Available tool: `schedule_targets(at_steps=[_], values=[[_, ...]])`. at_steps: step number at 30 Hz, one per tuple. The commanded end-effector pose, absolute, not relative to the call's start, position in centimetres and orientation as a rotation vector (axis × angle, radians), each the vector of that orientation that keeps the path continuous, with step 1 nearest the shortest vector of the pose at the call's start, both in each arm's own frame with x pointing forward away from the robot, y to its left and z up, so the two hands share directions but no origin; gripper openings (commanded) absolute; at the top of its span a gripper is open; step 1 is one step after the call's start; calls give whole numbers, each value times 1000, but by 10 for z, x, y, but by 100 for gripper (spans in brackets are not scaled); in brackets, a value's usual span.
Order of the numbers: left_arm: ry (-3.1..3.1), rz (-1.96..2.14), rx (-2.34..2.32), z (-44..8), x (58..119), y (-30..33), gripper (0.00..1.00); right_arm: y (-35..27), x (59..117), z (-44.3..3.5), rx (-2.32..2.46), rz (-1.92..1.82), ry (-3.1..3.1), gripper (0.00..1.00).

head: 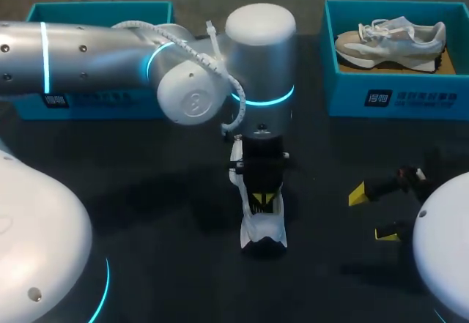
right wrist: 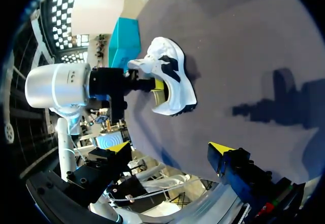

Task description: Take the shoe out of the shoebox, open the shoe tongue, remove and reinsert the insole, then place the shoe into the shoebox

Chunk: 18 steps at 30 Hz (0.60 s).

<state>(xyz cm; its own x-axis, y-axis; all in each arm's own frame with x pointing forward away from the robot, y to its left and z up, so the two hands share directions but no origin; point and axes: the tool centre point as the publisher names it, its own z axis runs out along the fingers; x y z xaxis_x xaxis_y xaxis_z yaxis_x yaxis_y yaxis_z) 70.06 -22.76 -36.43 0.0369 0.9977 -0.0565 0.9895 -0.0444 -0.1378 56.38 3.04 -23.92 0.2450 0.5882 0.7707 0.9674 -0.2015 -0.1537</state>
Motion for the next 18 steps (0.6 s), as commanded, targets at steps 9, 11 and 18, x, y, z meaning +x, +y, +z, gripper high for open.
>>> schedule_targets(at_steps=[9, 11, 18], values=[[-2134, 204, -2240, -367, 712, -234, 38, 31, 562, -238, -1889, -760, -1419, 100], [-2138, 203, -2237, -367, 713, -234, 39, 31, 562, -238, -1889, -760, -1419, 100], [-2156, 188, -2231, -366, 719, -231, 49, 31, 562, -238, -1889, -760, -1419, 100]])
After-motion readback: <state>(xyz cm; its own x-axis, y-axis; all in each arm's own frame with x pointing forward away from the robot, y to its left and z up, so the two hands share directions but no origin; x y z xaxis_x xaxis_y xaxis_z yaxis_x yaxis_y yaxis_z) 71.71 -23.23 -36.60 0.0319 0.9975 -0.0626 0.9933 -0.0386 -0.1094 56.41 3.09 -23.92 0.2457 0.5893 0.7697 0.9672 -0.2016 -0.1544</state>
